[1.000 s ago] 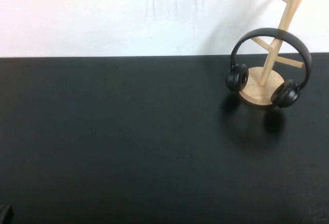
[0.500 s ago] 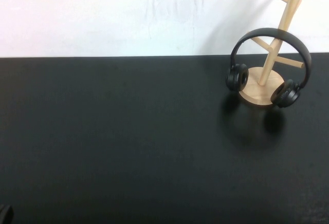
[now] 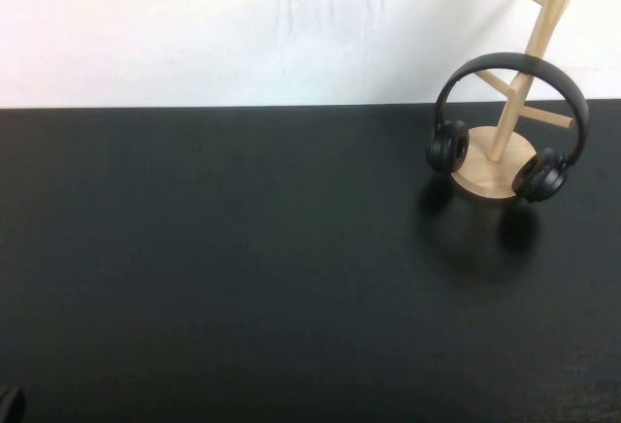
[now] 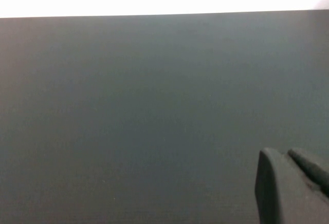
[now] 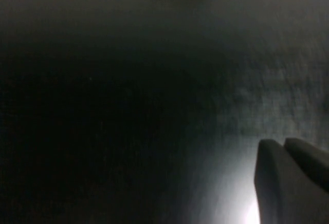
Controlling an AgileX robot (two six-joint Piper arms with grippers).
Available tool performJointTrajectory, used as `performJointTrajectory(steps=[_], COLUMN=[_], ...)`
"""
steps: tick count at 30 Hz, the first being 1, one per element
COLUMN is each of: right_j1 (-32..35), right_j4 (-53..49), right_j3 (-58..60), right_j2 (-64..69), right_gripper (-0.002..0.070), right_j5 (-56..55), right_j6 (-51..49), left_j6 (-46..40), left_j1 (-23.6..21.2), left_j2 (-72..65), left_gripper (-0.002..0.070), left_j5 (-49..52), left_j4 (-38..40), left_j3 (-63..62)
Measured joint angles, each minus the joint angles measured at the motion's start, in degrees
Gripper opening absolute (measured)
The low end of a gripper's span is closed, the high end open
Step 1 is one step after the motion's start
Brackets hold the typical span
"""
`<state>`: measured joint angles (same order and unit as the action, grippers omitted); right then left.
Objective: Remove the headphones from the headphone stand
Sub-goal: Pick up the headphones from the headphone stand
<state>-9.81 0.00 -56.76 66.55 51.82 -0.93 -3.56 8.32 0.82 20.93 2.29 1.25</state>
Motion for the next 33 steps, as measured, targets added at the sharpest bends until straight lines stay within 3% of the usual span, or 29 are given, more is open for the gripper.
performJointTrajectory(steps=[3, 6, 8, 13, 15, 21, 33], right_j1=[-4.6, -7.2, -8.1, -8.2, -8.2, -8.1, -7.1], right_j4=[-6.2, -11.1, -13.0, -19.7, -24.7, -30.4, -38.8], right_j3=[-5.7, -10.4, -12.1, -13.9, -13.9, -15.7, -27.7], right_j2=[4.8, 8.2, 10.5, 15.9, 18.0, 24.3, 35.5], right_gripper=[0.0006, 0.0067, 0.015, 0.0455, 0.0528, 0.0538, 0.0538], right_j5=[-0.6, -3.4, -8.1, -17.6, -20.4, -27.5, -21.0], right_j6=[-3.2, -3.3, -3.3, -2.9, -2.9, -2.7, -6.3], left_j6=[0.0, 0.0, 0.0, 0.0, 0.0, 0.0, 0.0], left_j1=[0.0, 0.0, 0.0, 0.0, 0.0, 0.0, 0.0], left_j2=[0.0, 0.0, 0.0, 0.0, 0.0, 0.0, 0.0], left_gripper=[-0.0004, -0.0004, -0.0004, -0.0004, -0.0004, -0.0004, -0.0004], left_j5=[0.0, 0.0, 0.0, 0.0, 0.0, 0.0, 0.0], left_j4=[0.0, 0.0, 0.0, 0.0, 0.0, 0.0, 0.0], left_j3=[0.0, 0.0, 0.0, 0.0, 0.0, 0.0, 0.0])
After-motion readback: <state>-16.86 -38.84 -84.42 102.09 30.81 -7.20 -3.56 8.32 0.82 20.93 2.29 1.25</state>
